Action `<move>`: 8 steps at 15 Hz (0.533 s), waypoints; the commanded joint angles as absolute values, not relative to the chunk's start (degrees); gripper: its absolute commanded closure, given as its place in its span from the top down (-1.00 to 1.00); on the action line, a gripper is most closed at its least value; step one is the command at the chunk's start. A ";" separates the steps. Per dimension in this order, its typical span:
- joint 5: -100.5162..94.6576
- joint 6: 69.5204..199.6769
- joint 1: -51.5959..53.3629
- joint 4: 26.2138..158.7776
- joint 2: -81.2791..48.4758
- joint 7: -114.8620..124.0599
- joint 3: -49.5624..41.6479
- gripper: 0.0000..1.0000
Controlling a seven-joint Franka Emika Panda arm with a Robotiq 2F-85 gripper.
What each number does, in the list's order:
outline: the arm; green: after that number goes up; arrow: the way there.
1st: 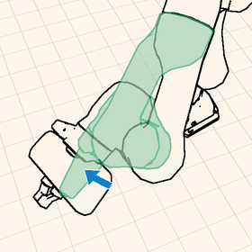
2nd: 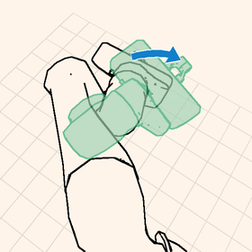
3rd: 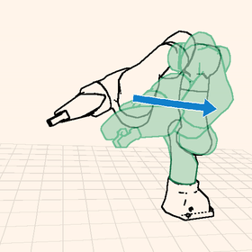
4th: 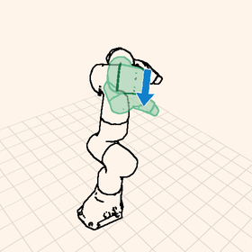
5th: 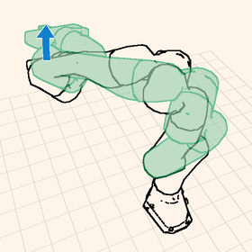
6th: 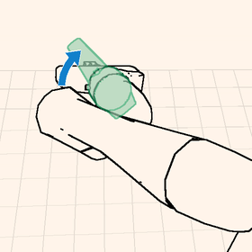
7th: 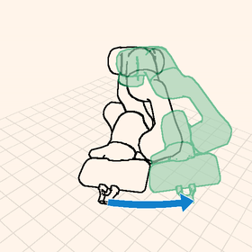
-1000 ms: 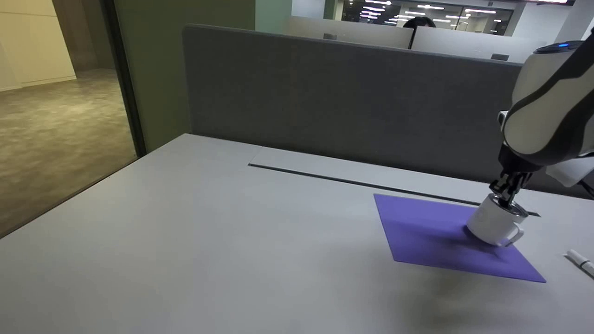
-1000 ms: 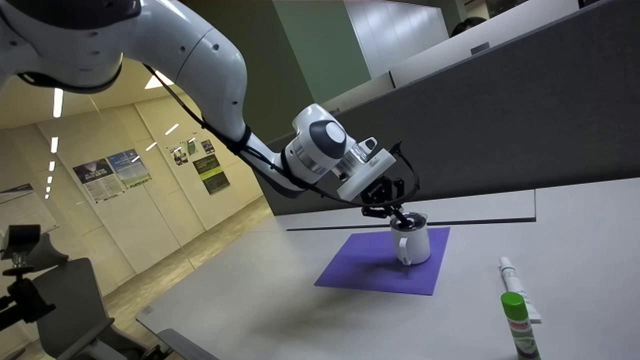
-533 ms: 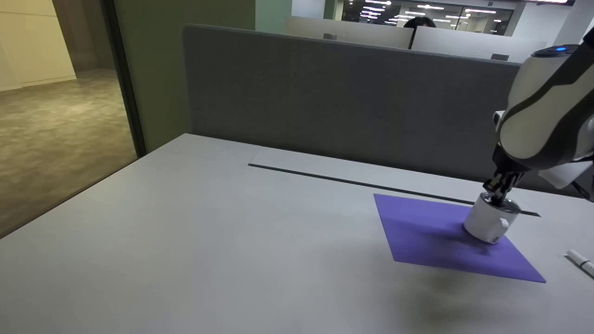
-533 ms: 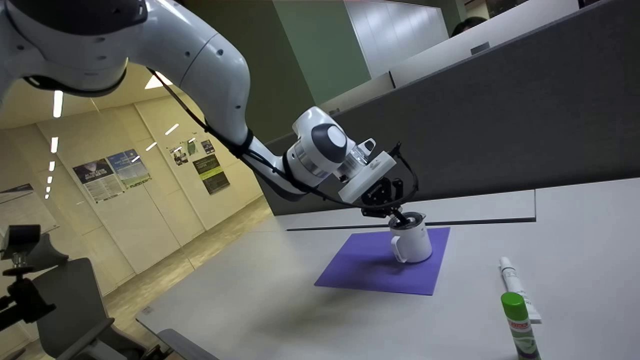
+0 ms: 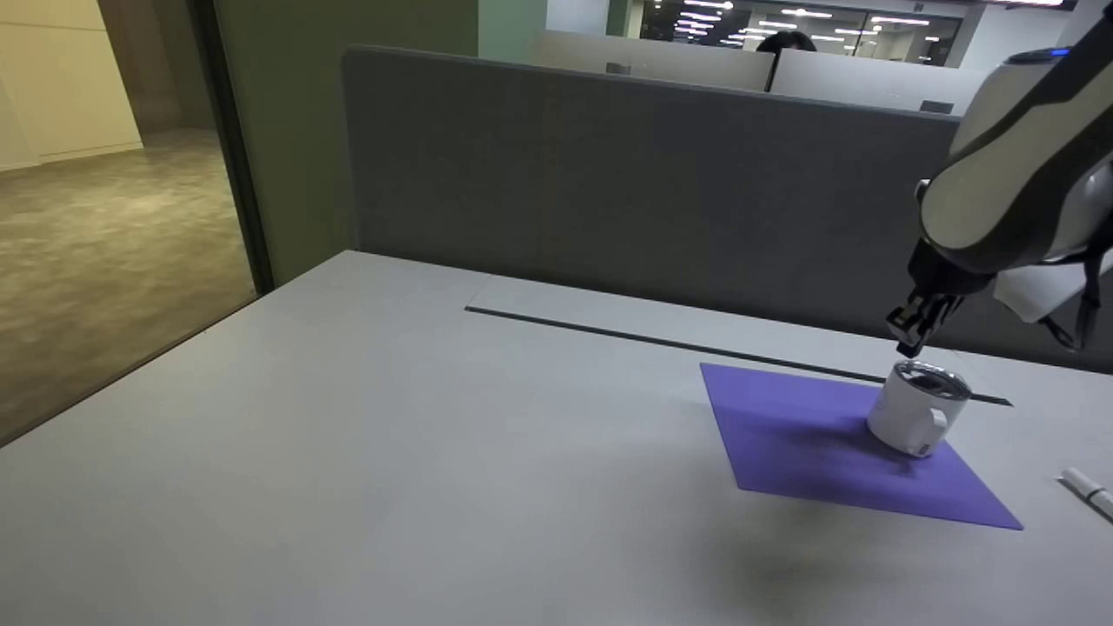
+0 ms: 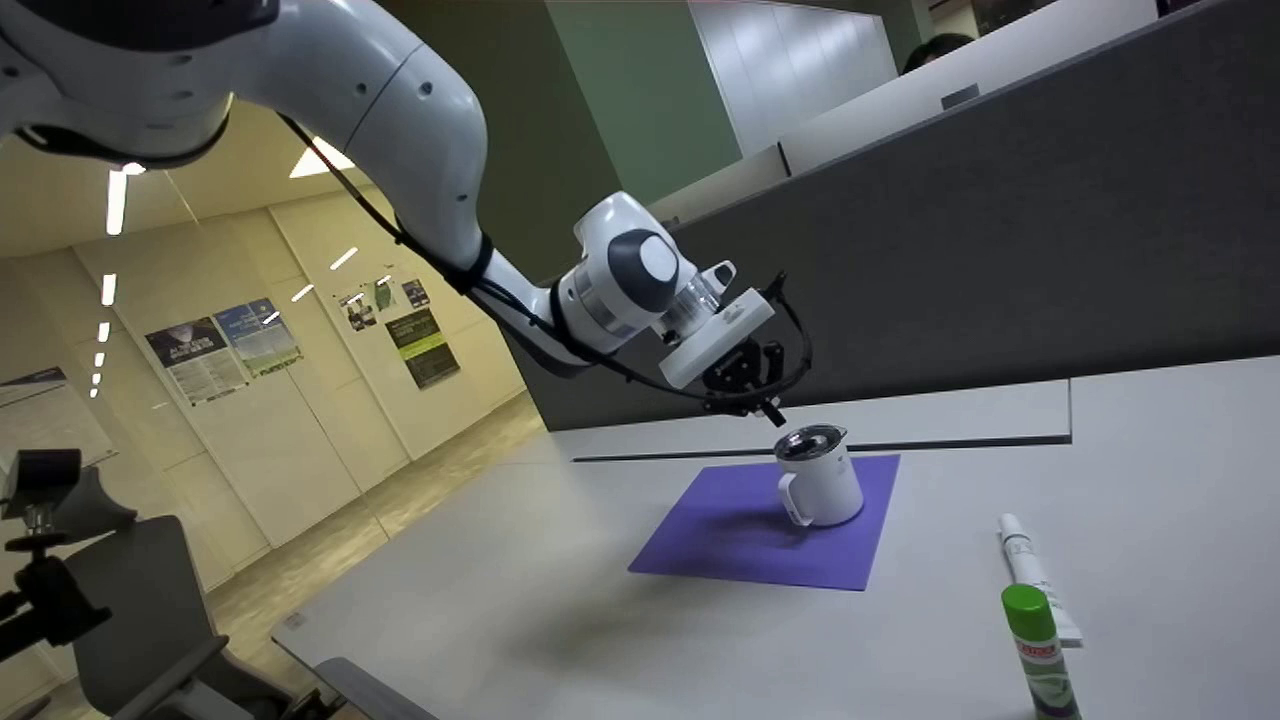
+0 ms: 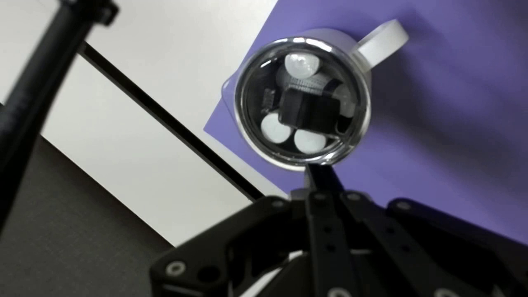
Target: Move the object in the cup
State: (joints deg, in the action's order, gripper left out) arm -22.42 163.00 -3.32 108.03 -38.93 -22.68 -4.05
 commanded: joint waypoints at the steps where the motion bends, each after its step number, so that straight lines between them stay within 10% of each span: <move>1: -22.65 155.69 -0.65 110.87 -32.63 -20.23 -5.14 -0.49; 8: -23.85 141.96 1.18 116.08 -23.40 -16.01 -5.27 0.35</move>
